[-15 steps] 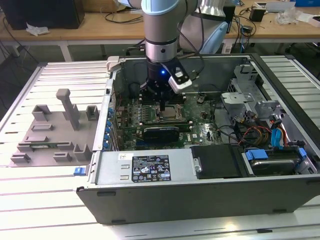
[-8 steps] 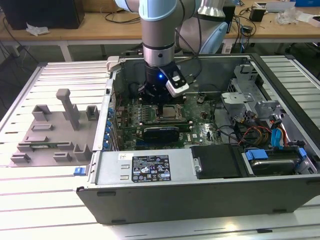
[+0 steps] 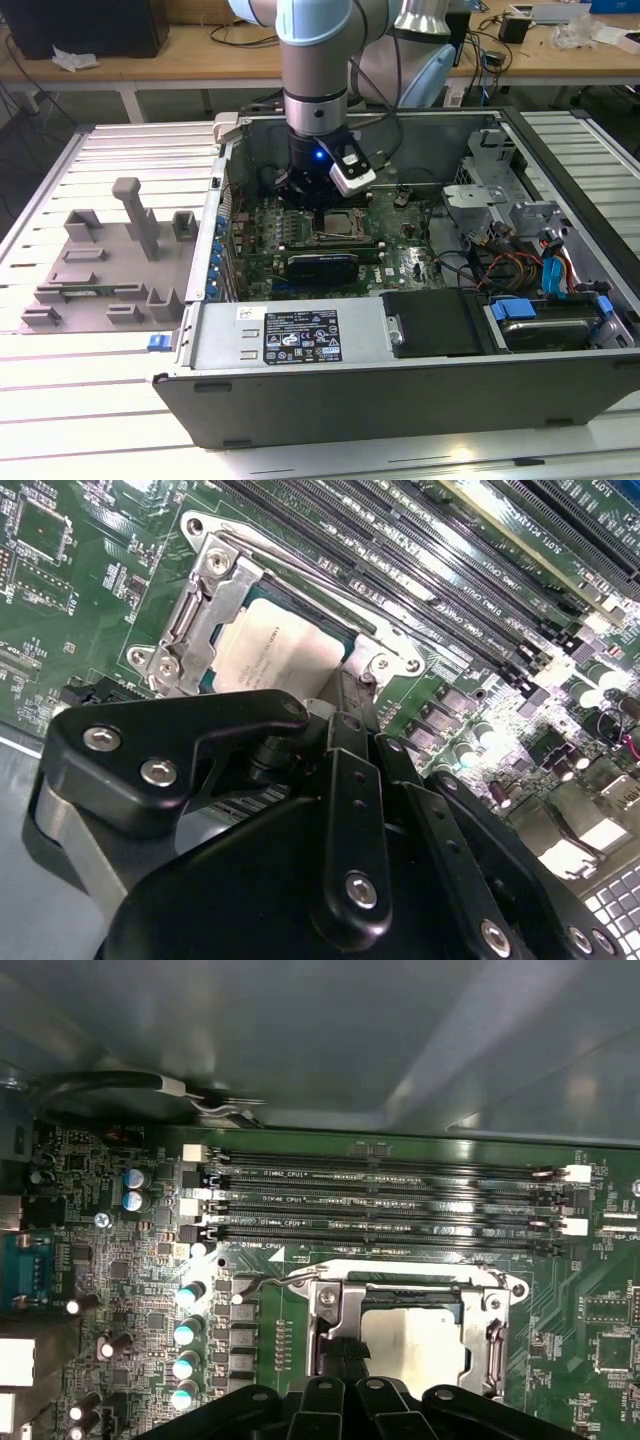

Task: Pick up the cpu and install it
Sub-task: 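Close the cpu cover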

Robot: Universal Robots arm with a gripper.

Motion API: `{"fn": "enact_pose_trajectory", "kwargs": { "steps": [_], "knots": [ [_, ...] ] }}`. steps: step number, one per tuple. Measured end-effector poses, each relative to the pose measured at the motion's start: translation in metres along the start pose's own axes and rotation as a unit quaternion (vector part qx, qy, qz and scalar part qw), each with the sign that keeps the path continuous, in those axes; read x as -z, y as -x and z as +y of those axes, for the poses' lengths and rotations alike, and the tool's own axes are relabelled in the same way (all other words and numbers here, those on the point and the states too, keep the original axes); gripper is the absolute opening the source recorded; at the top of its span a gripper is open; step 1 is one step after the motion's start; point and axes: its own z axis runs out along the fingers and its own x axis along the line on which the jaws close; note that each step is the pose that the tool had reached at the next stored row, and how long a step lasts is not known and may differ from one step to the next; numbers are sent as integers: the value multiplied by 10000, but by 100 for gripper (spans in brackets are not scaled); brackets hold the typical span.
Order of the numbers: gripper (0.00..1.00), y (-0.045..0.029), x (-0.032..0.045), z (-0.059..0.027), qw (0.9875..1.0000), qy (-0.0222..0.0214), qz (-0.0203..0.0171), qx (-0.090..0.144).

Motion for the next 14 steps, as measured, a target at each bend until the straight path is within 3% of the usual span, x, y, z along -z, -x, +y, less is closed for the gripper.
{"fn": "enact_pose_trajectory", "kwargs": {
  "steps": [14],
  "knots": [
    [11,2,-16,24,10000,1,1,0]
  ]
}}
